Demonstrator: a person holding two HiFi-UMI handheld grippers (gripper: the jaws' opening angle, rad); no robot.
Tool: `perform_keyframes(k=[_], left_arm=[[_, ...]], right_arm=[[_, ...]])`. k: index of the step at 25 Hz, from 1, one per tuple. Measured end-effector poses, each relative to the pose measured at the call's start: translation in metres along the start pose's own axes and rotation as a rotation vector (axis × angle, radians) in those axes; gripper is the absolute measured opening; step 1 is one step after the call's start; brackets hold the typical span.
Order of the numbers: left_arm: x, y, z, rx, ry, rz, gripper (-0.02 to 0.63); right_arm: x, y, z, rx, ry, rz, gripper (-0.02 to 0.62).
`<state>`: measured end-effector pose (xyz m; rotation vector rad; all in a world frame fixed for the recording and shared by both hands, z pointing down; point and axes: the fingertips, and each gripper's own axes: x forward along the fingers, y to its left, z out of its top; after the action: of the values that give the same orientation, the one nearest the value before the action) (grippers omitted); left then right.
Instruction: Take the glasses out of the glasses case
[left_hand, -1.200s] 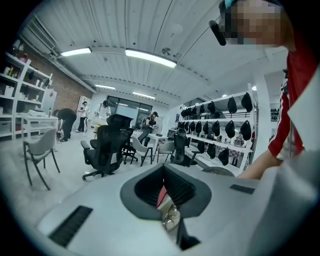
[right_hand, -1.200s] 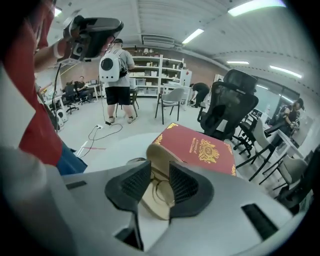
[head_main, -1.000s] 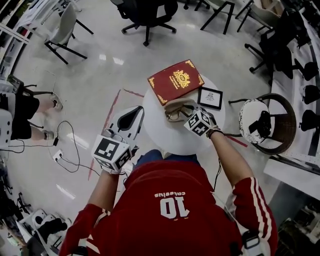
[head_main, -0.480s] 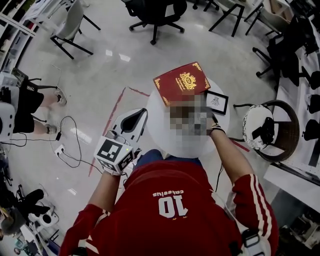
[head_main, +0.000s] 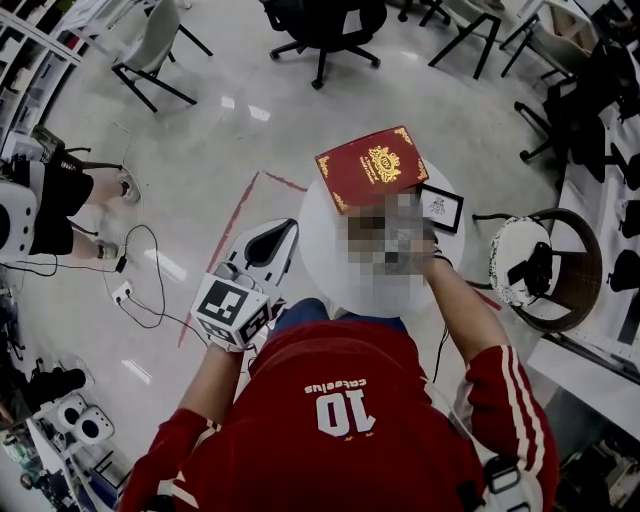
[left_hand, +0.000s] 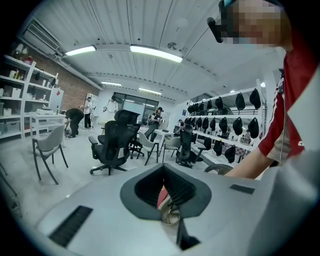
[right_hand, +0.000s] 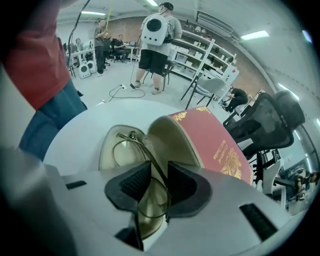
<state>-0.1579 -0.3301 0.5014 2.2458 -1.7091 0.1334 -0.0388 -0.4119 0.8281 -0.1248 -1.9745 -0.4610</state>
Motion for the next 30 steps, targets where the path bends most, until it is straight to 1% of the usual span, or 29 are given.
perform_keyframes(k=[3, 11, 12, 19, 25, 30], left_arm=[[-0.003, 0.002, 0.002, 0.000, -0.006, 0.005, 0.008], [-0.006, 0.004, 0.004, 0.003, -0.014, 0.007, 0.008], [-0.006, 0.003, 0.005, 0.002, -0.015, 0.004, 0.008], [-0.002, -0.003, 0.004, -0.006, -0.001, -0.021, 0.008], [-0.003, -0.003, 0.015, 0.010, -0.035, -0.041, 0.008], [-0.017, -0.002, 0.020, 0.022, -0.042, -0.056, 0.008]], right_arm=[[0.002, -0.001, 0.003, -0.038, 0.013, -0.009, 0.101], [-0.003, 0.000, 0.000, -0.118, 0.036, 0.002, 0.040], [-0.004, -0.001, -0.001, -0.118, 0.039, 0.000, 0.026], [-0.018, -0.006, -0.001, -0.099, 0.036, -0.018, 0.023], [-0.034, -0.008, 0.003, -0.062, 0.028, -0.042, 0.023], [-0.051, -0.007, 0.008, -0.034, 0.019, -0.079, 0.023]])
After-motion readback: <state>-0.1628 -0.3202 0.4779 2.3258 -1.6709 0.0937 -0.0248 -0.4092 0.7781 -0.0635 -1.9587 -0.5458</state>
